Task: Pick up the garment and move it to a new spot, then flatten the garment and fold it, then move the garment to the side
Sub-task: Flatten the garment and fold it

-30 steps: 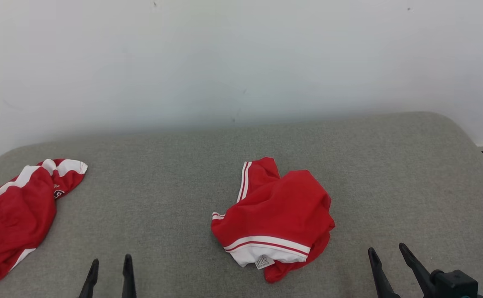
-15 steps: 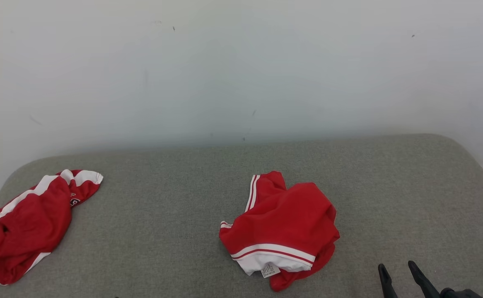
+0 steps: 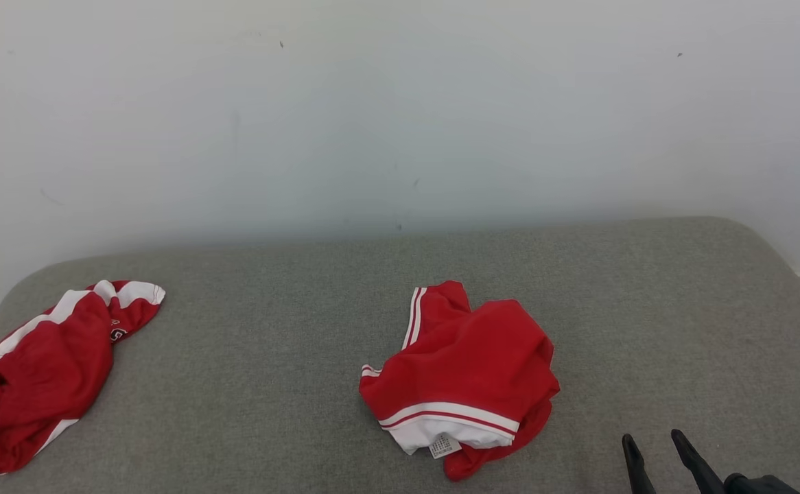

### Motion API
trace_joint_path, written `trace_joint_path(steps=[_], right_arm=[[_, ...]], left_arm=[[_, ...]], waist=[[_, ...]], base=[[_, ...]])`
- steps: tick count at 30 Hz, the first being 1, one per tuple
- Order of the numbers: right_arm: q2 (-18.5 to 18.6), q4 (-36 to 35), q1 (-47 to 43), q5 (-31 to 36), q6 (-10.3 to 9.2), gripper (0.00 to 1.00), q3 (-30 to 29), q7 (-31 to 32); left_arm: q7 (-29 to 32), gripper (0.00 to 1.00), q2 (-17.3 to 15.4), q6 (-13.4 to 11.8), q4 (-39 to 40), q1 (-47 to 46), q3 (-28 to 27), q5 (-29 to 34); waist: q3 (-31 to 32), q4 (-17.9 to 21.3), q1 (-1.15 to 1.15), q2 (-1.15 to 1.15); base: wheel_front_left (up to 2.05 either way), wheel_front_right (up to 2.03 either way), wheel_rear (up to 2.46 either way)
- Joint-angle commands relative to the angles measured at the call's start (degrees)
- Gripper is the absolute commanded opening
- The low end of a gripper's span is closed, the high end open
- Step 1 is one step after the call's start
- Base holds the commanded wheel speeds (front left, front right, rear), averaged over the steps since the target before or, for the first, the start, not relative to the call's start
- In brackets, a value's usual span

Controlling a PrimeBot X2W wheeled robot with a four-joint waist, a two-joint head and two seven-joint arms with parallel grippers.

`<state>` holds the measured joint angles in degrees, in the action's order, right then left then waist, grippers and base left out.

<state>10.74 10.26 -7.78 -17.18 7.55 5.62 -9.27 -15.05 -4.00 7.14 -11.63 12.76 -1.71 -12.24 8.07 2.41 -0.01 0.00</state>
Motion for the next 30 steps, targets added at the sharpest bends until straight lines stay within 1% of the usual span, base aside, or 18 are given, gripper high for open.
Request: trace_joint_path(steps=[1, 15, 20, 23, 26, 27, 28, 30], right_arm=[[-0.04, 0.08, 0.59, 0.07, -0.12, 1.00, 0.07, -0.06], [-0.44, 0.09, 0.65, 0.79, -0.12, 1.00, -0.16, 0.11], [-0.40, 0.28, 1.19, 0.59, -0.12, 1.00, 0.19, 0.19], [-0.17, 0.41, 1.92, 0.36, -0.12, 1.00, 0.73, 0.34], [-0.10, 0.32, 2.39, 0.29, -0.12, 1.00, 1.10, 0.48], [-0.15, 0.19, 2.64, 0.37, -0.12, 1.00, 1.31, 0.58], [-0.25, 0.02, 2.96, 0.51, -0.12, 1.00, 1.65, 0.94], [-0.28, -0.14, 3.22, 0.53, -0.12, 1.00, 2.19, 1.09]], left_arm=[[-0.19, 1.00, 0.22, 0.37, -0.29, -0.60, 0.18, 0.34], [-0.19, 1.00, 0.12, 0.35, -1.16, -2.29, 1.52, 0.34], [-0.19, 1.00, -0.36, 0.36, -2.07, -5.04, 2.31, -0.61], [0.18, 1.00, -0.88, 0.30, -4.59, -8.24, 2.89, -1.58], [3.19, 1.00, -1.30, 0.30, -6.88, -13.60, 4.46, -2.75], [4.90, 1.00, -1.39, 0.30, -7.71, -15.16, 5.17, -3.18], [8.10, 1.00, -1.41, 0.29, -9.19, -18.59, 5.90, -3.99], [11.72, 1.00, -1.03, 0.15, -10.92, -22.13, 6.17, -5.05]], waist=[[-0.20, 0.11, 0.01, 0.00], [-0.75, -0.15, 0.01, 0.00], [-1.28, 0.00, 0.01, 0.00], [-1.84, 0.66, 0.01, 0.00], [-2.69, 1.57, 0.01, 0.00], [-3.04, 2.01, 0.01, 0.00], [-3.61, 2.84, 0.01, 0.00], [-4.27, 3.89, 0.01, 0.00]], base=[[0.00, 0.00, 0.00], [0.00, 0.00, 0.00], [0.00, 0.00, 0.00], [0.00, 0.00, 0.00], [0.00, 0.00, 0.00], [0.00, 0.00, 0.00], [0.00, 0.00, 0.00], [0.00, 0.00, 0.00]])
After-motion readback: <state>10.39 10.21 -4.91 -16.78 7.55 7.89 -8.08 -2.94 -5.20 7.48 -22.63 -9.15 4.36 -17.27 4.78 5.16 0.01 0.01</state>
